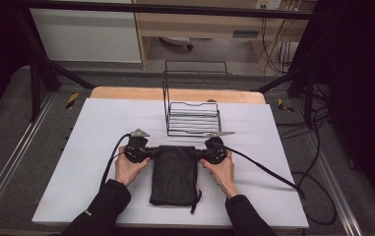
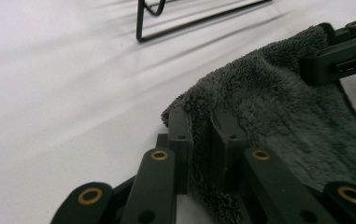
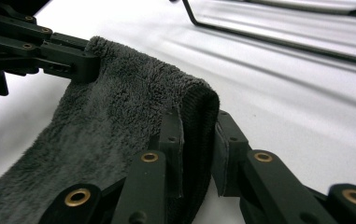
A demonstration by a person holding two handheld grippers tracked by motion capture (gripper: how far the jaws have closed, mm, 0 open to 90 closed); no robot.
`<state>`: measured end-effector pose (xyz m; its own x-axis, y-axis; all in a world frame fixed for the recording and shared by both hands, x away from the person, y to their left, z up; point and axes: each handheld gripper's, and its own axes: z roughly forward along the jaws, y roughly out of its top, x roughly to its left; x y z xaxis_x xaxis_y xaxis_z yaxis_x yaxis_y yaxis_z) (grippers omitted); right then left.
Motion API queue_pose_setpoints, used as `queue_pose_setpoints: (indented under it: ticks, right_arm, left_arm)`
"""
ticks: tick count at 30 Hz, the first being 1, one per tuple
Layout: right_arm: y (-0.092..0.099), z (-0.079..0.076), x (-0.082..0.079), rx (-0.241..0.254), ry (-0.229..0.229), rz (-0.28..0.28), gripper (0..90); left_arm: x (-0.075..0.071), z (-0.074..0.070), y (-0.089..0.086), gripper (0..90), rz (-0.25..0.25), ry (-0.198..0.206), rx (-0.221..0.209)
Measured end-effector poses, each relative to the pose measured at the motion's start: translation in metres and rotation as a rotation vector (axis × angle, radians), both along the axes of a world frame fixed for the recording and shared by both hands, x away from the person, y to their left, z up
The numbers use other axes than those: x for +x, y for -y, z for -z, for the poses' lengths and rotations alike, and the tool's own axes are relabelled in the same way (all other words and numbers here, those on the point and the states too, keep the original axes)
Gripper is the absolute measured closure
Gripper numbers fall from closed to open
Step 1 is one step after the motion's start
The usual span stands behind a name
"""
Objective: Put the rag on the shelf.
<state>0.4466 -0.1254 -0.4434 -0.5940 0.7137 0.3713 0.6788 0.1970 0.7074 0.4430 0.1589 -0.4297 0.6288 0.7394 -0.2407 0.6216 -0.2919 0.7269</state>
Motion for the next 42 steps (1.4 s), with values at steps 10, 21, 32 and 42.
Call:
queue_pose_setpoints:
  ticks: [10, 21, 32, 42]
  right_arm:
    - [0.001, -0.014, -0.012, 0.019, 0.081, -0.013, 76.8]
    - [0.003, -0.033, -0.021, 0.054, 0.146, -0.024, 76.9]
    - [0.006, -0.053, -0.029, 0.086, 0.217, -0.024, 76.9]
    - [0.009, -0.074, -0.038, 0.103, 0.297, -0.031, 77.2]
  left_arm:
    - [-0.015, -0.018, -0.002, 79.6, 0.020, 0.074, -0.017]
    - [-0.030, -0.040, -0.007, 79.8, 0.022, 0.139, -0.048]
    - [-0.041, -0.060, -0.007, 79.8, 0.027, 0.211, -0.072]
    - [-0.050, -0.078, -0.009, 79.9, 0.026, 0.266, -0.109]
